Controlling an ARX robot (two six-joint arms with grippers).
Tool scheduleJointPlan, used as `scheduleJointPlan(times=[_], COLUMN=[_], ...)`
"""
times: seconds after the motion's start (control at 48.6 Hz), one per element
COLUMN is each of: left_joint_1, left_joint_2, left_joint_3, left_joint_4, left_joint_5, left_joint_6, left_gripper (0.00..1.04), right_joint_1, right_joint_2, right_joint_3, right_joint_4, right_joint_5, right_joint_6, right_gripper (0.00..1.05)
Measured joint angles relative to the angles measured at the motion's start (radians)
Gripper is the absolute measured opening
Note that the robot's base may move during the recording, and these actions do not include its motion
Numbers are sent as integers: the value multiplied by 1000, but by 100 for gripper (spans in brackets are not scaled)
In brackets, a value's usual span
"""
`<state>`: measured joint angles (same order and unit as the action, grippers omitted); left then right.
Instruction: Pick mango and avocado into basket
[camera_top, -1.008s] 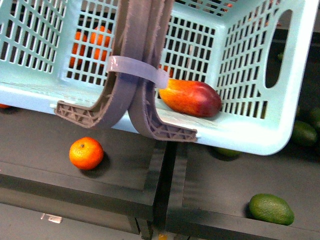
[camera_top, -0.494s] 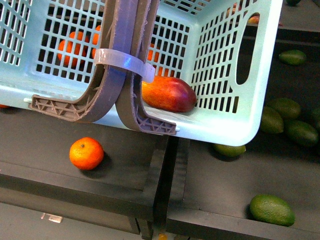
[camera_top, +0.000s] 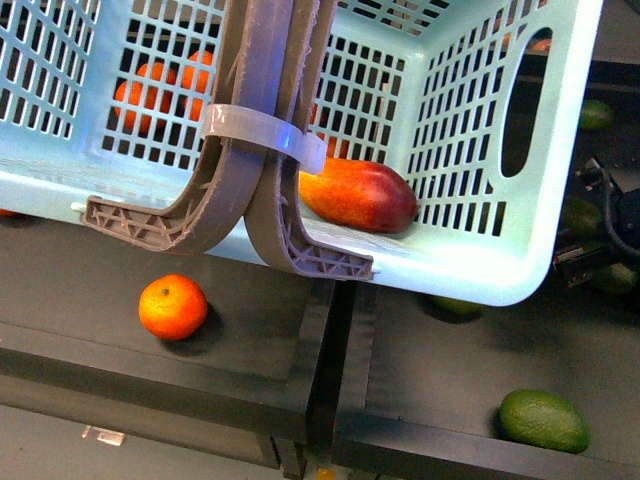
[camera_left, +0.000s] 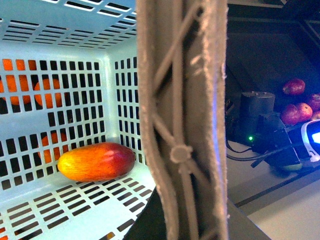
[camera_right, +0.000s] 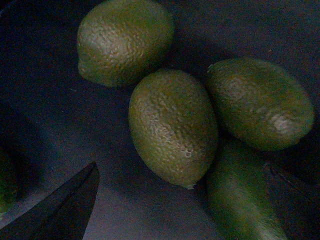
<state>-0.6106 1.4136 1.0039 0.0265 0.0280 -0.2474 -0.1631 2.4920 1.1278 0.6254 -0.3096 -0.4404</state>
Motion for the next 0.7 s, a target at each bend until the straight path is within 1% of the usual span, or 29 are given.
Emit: scheduleJointPlan(times=[0.247, 0.35, 0.473, 0.699], left_joint_1=[2, 2, 2, 2], left_joint_2=[0, 0, 0, 0], left_joint_3=[0, 0, 0, 0], left_joint_4=[0, 0, 0, 0], left_joint_5=[-5, 0, 3, 1], left_joint_6=[0, 0, 0, 0], left_gripper=[6, 6, 6, 6], right_joint_1=[5, 5, 13, 40], right_joint_2=[142, 182, 212, 245], right_joint_3=[137, 181, 226, 305], right_joint_4=[12, 46, 50, -3], right_joint_5=[24, 31, 31, 29], right_joint_6=[12, 38, 76, 113], right_gripper=[97, 97, 97, 97])
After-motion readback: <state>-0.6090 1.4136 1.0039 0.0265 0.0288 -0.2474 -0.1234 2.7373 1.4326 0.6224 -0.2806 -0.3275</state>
